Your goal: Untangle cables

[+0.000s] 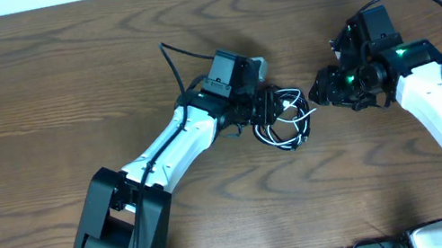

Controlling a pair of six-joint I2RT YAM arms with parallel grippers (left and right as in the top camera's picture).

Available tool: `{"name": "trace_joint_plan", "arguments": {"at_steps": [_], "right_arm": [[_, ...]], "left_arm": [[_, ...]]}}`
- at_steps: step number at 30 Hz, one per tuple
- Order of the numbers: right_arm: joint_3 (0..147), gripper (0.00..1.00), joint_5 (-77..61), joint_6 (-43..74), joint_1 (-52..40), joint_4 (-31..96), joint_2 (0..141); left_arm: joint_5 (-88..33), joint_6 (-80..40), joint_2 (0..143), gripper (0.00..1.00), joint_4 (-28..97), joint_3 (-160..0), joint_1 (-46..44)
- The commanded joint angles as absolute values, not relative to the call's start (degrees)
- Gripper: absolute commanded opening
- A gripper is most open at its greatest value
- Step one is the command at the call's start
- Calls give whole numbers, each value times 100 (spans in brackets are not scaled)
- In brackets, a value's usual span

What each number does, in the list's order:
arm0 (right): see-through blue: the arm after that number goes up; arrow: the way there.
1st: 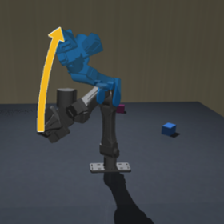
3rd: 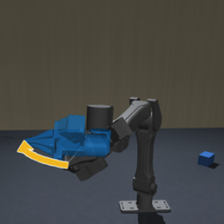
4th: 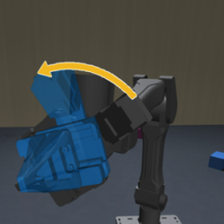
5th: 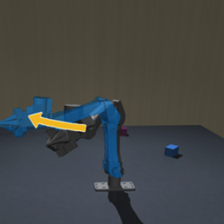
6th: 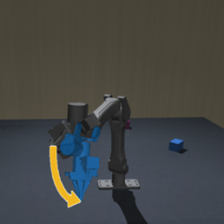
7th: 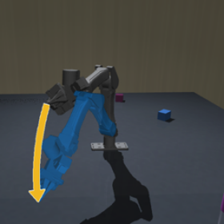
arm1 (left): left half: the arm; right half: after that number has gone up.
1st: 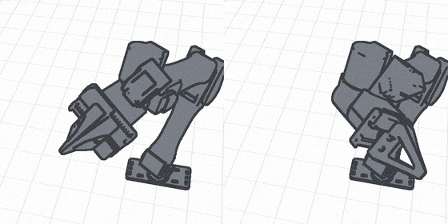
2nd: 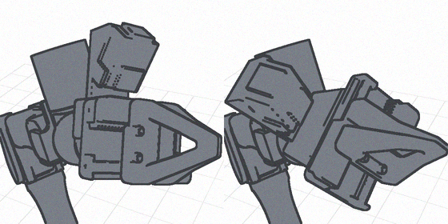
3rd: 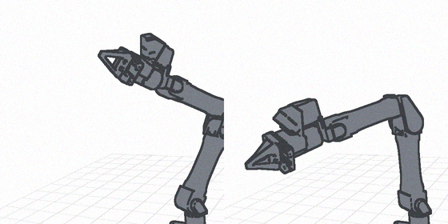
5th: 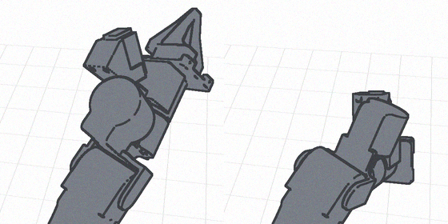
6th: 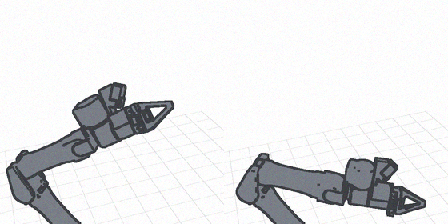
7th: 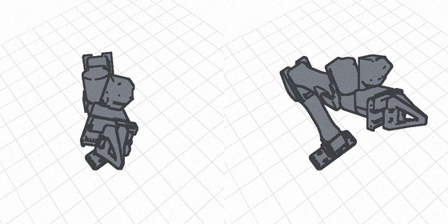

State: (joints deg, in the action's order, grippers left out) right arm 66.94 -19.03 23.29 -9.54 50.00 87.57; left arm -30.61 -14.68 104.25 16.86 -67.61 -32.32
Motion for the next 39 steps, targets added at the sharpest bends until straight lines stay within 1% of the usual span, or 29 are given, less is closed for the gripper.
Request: {"name": "trace_joint_plan", "arguments": {"at_steps": [1, 3, 5, 10, 13, 16, 18, 20, 22, 26, 27, 28, 29, 33, 36, 39], "right_arm": [[6755, 51, -1850, 2217, -893, 5015, 8733], [6755, 51, -1855, 2217, -895, 5019, 8733], [6755, 52, -1855, 2217, -893, 5019, 8733], [6755, 56, -1855, 2193, -893, 5022, 8733], [6755, 56, -1855, 2169, -893, 5052, 8733], [6755, 56, -1855, 2171, -893, 5041, 8733], [6755, 57, -1855, 2169, -893, 5041, 8733], [6755, 57, -1855, 2169, -893, 5054, 8733], [6755, 57, -1855, 2169, -893, 5059, 8733], [6755, 57, -1855, 2171, -893, 5057, 8733], [6755, 57, -1855, 2171, -893, 5059, 8733], [6755, 57, -1855, 2171, -893, 5063, 8733], [6755, 57, -1855, 2171, -893, 5063, 8733], [6755, 57, -1857, 2171, -893, 5063, 8733], [6755, 58, -1855, 2169, -893, 5085, 8733], [6755, 59, -1855, 2169, -893, 5081, 8733]], "left_arm": [[-3203, -707, 10462, 50, 1868, -6869, -3260], [-2661, -707, 10538, 50, 1964, -6851, -3260], [-2414, -707, 10641, 50, 1911, -6851, -3260], [-2606, -709, 10803, 50, 1721, -6851, -3271], [-2799, -709, 10803, 50, 1662, -6851, -3343], [-2738, -703, 10805, 50, 1656, -6851, -3481], [-2620, -709, 10812, 45, 1656, -6851, -3555], [-2425, -711, 10814, 32, 1656, -6851, -3590], [-2327, -711, 10814, 28, 1621, -6851, -3592], [-2327, -711, 10812, 25, 1494, -6851, -3575], [-2324, -711, 10812, 22, 1468, -6851, -3568], [-2300, -711, 10812, 13, 1455, -6853, -3557], [-2233, -714, 10809, 8, 1446, -6855, -3538], [-2023, -923, 10560, 8, 1531, -6938, -3295], [-2021, -1291, 10075, 7, 1675, -6976, -2971], [-2021, -1708, 9504, 7, 2082, -6973, -2620]]}}
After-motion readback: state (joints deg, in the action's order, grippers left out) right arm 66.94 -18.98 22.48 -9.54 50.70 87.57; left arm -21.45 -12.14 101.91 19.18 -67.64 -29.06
